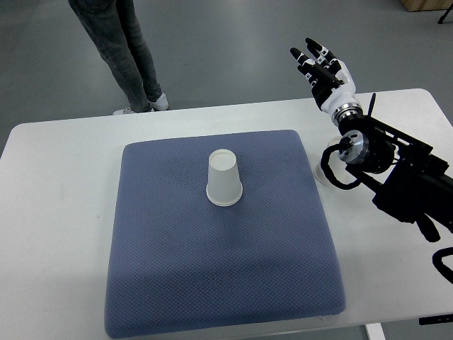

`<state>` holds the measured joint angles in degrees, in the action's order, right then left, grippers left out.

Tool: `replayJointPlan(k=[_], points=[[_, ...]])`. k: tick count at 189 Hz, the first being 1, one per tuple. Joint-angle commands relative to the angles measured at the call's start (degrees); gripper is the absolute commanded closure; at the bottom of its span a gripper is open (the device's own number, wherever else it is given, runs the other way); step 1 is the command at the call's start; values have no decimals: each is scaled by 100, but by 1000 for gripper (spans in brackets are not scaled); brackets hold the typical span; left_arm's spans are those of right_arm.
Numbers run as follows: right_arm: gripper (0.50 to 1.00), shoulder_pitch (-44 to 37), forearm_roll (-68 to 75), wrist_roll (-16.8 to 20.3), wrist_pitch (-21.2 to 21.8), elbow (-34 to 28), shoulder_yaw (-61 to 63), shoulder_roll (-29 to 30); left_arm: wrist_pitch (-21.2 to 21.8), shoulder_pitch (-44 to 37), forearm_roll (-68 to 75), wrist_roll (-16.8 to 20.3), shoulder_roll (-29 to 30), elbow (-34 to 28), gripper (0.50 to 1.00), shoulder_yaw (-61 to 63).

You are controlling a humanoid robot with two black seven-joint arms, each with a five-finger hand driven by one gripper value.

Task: Stack paper cups

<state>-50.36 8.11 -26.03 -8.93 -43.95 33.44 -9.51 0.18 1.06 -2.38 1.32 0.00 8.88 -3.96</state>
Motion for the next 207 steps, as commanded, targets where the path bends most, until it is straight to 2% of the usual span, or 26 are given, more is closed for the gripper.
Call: replayJointPlan(k=[1,171,207], points=[[587,0,-2,1,5,0,-4,2,0,0,-8,0,0,0,500,-9],[587,-18,-11,-8,-30,158,-4,-25,-9,-9,1,0,0,-26,500,44],[587,-351,-2,1,-56,387,5,2,-9,-9,1,0,0,-18,500,44]])
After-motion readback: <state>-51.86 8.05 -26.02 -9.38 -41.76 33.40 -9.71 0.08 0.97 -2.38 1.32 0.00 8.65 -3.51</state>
